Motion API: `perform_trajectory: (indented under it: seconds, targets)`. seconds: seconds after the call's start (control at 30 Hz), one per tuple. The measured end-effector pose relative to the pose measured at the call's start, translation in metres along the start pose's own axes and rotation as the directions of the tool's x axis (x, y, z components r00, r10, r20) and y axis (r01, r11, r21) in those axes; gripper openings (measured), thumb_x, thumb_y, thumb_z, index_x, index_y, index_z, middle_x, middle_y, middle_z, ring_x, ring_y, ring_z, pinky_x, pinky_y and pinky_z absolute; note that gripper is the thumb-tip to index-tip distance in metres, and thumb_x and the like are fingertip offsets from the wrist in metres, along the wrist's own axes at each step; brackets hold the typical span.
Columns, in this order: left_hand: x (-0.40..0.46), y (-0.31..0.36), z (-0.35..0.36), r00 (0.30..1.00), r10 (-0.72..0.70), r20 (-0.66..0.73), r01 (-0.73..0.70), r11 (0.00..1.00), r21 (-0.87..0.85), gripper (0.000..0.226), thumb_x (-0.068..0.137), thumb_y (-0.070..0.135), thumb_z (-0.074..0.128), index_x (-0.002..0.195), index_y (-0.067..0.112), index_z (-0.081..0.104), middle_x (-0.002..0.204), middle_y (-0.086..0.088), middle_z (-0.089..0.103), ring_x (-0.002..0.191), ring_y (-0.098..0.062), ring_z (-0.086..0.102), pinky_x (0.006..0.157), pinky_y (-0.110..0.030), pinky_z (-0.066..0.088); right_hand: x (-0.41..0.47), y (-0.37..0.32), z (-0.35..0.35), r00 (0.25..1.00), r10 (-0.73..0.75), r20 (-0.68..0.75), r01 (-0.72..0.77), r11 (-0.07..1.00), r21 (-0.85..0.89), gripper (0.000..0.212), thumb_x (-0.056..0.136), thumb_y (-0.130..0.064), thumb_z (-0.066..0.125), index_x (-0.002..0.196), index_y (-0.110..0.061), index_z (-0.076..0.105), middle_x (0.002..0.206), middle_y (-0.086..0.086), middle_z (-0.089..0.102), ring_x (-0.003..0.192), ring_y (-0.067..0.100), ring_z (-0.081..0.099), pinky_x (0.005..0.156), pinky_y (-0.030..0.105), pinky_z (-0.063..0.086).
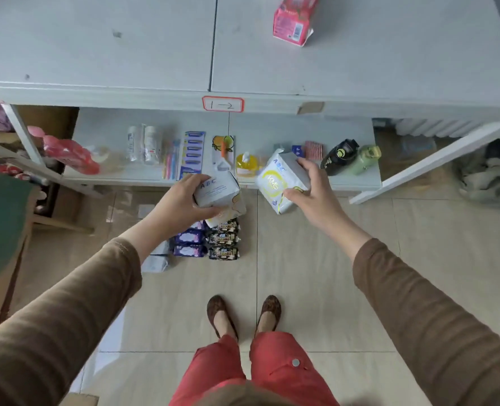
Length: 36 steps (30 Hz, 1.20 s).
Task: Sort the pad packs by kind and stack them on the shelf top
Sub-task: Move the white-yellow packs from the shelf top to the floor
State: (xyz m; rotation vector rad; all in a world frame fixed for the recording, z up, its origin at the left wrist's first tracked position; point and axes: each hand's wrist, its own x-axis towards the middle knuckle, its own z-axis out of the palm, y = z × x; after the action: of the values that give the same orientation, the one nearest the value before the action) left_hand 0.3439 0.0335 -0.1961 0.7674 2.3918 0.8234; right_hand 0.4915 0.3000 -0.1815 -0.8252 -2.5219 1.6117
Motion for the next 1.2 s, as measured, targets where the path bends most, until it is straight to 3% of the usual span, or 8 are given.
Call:
perform_trajectory:
  seconds: [0.1, 0.27, 0.43, 0.53, 0.63, 0.73, 0.97, 1.2]
  targets:
    - [0.001, -0.019, 0.052, 0.996, -0.076, 0.057, 0.078, 0.996, -0.039, 0.072, 0.069, 0.048, 0.077, 0.132, 0.028, 0.05, 0.116, 0.01, 0.053, 0.102, -0.013, 0.055, 0.083, -0.028, 0.047, -0.015, 0.06, 0.006, 0.991, 0.135, 0.014, -0.135, 0.99, -0.032, 0.085, 0.079, -0.015, 0.077, 0.15, -0.014, 0.03, 0.14, -0.001, 0.04, 0.126, 0.008, 0.042, 0.108, 0.026, 0.036]
    - [0.021, -0.058, 0.146, 0.97, -0.196, 0.146, 0.19, 0.98, 0.055, 0.079, 0.07, 0.038, 0.08, 0.138, 0.019, 0.045, 0.12, 0.004, 0.049, 0.11, -0.017, 0.051, 0.092, -0.033, 0.045, -0.023, 0.162, 0.029, 0.972, 0.232, 0.044, -0.227, 0.969, -0.093, 0.07, 0.068, -0.021, 0.082, 0.129, -0.022, 0.046, 0.119, -0.006, 0.046, 0.111, 0.014, 0.052, 0.081, 0.018, 0.043]
    - [0.056, -0.11, 0.233, 0.958, -0.222, 0.182, 0.2, 0.971, 0.133, 0.068, 0.073, 0.038, 0.079, 0.131, 0.02, 0.049, 0.115, -0.001, 0.05, 0.104, -0.023, 0.051, 0.083, -0.035, 0.046, -0.019, 0.26, 0.072, 0.947, 0.298, 0.117, -0.278, 0.947, -0.158, 0.072, 0.068, -0.022, 0.08, 0.132, -0.029, 0.047, 0.118, 0.002, 0.052, 0.106, 0.026, 0.055, 0.09, 0.041, 0.049]
    - [0.087, -0.147, 0.281, 0.956, -0.215, 0.198, 0.177, 0.965, 0.192, 0.071, 0.075, 0.036, 0.079, 0.137, 0.021, 0.047, 0.122, -0.006, 0.054, 0.11, -0.027, 0.051, 0.086, -0.033, 0.041, -0.012, 0.316, 0.107, 0.938, 0.32, 0.137, -0.287, 0.934, -0.215, 0.071, 0.073, -0.028, 0.079, 0.136, -0.03, 0.046, 0.114, -0.001, 0.053, 0.112, 0.025, 0.047, 0.093, 0.04, 0.046]
    - [0.123, -0.185, 0.324, 0.966, -0.185, 0.178, 0.138, 0.958, 0.251, 0.072, 0.076, 0.037, 0.079, 0.14, 0.023, 0.047, 0.124, -0.009, 0.053, 0.115, -0.032, 0.046, 0.088, -0.035, 0.036, 0.002, 0.367, 0.143, 0.946, 0.302, 0.119, -0.267, 0.933, -0.242, 0.074, 0.072, -0.031, 0.08, 0.136, -0.028, 0.044, 0.098, -0.021, 0.042, 0.118, 0.017, 0.037, 0.089, 0.033, 0.044]
    - [0.161, -0.221, 0.364, 0.974, -0.142, 0.177, 0.094, 0.963, 0.251, 0.073, 0.077, 0.033, 0.08, 0.14, 0.021, 0.047, 0.124, -0.009, 0.047, 0.113, -0.032, 0.05, 0.088, -0.035, 0.039, 0.024, 0.417, 0.178, 0.948, 0.287, 0.136, -0.242, 0.93, -0.277, 0.073, 0.072, -0.031, 0.082, 0.133, -0.028, 0.043, 0.094, -0.027, 0.036, 0.111, 0.017, 0.042, 0.084, 0.035, 0.046]
    - [0.25, -0.28, 0.436, 0.981, -0.018, 0.195, -0.05, 0.941, 0.335, 0.061, 0.079, 0.022, 0.075, 0.132, 0.01, 0.046, 0.123, -0.013, 0.05, 0.104, -0.034, 0.055, 0.082, -0.039, 0.045, 0.102, 0.515, 0.245, 0.967, 0.203, 0.152, -0.128, 0.909, -0.397, 0.061, 0.077, -0.023, 0.076, 0.131, -0.02, 0.047, 0.12, 0.001, 0.05, 0.106, 0.025, 0.042, 0.082, 0.038, 0.042]
    - [0.322, -0.323, 0.478, 0.981, 0.0, 0.192, -0.09, 0.884, 0.458, 0.057, 0.08, 0.017, 0.071, 0.131, 0.01, 0.046, 0.125, -0.012, 0.047, 0.1, -0.038, 0.058, 0.08, -0.048, 0.052, 0.175, 0.569, 0.293, 0.976, 0.122, 0.18, -0.016, 0.866, -0.5, 0.06, 0.08, -0.006, 0.062, 0.137, -0.015, 0.045, 0.129, 0.009, 0.047, 0.11, 0.03, 0.042, 0.079, 0.039, 0.049]
